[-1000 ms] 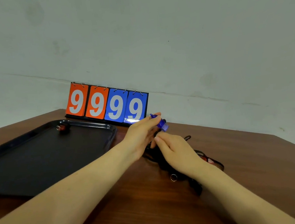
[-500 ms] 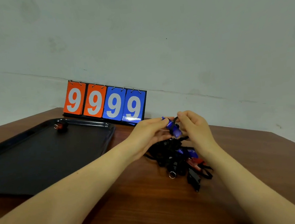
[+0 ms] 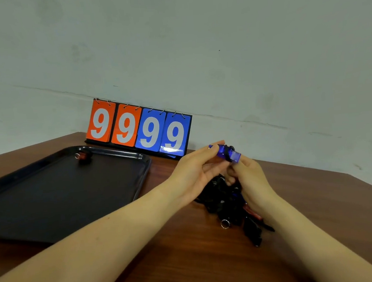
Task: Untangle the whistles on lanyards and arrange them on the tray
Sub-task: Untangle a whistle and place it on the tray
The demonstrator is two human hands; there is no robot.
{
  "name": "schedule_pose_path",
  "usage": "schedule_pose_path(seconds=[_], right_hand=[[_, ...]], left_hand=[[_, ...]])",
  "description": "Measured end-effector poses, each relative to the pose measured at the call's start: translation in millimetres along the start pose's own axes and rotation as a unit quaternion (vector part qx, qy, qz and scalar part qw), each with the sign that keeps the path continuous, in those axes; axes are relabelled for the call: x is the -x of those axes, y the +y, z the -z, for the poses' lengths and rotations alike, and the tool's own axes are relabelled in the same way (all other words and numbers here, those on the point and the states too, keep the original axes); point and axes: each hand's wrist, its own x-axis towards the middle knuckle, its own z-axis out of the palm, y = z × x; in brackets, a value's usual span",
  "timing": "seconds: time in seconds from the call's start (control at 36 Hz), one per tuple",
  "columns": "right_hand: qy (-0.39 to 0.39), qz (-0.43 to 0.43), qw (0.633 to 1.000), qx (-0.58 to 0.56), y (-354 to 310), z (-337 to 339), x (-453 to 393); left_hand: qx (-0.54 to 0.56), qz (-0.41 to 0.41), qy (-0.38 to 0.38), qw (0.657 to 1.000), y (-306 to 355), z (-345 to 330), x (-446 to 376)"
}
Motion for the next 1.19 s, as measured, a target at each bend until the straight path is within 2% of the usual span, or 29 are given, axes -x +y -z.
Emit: schedule_pose_path(seconds=[0.08,0.19,0.31,0.44,0.47,0.53,0.61,0.67,0.72,0.86,1.03,1.19], right_hand=[[-0.004,0.011,1.000,0.021,1,-5,2],[-0.017,0.023,0.996,0.087,6,-12,2],[-0.057,0.082,0.960,0.262,8,-16,8],[-0.108,0.168,0.913,0.356,1,-17,14],[-0.106,0.189,0.912,0.349,-3,-16,15],[-0.081,0.200,0.934,0.285,-11,-15,17],[-0.028,0.149,0.977,0.147,-20,-10,14],[0.005,0.105,0.993,0.050,-25,-4,12],[0.033,0.071,0.997,-0.025,-28,2,8],[0.067,0.040,0.991,-0.111,-25,14,0],[0.072,0.012,0.988,-0.136,-18,16,-6],[0.035,0.001,0.999,-0.017,-13,5,-2]], left_hand=[[-0.016,-0.008,0.017,1.000,-1,1,-1],[-0.123,-0.012,0.067,0.990,-1,3,-1],[-0.181,-0.027,0.112,0.977,-4,9,-4],[-0.313,-0.108,0.116,0.936,-4,11,-6],[-0.329,-0.120,0.116,0.930,-4,11,-6],[-0.340,-0.128,0.118,0.924,-2,11,-6],[-0.346,-0.127,0.139,0.919,-1,13,-7],[-0.340,-0.119,0.148,0.921,1,13,-8],[-0.327,-0.105,0.134,0.930,2,12,-7],[-0.283,-0.077,0.070,0.953,0,5,-4],[-0.176,-0.060,0.022,0.982,-4,-2,-1],[-0.064,-0.056,0.012,0.996,-2,-5,0]])
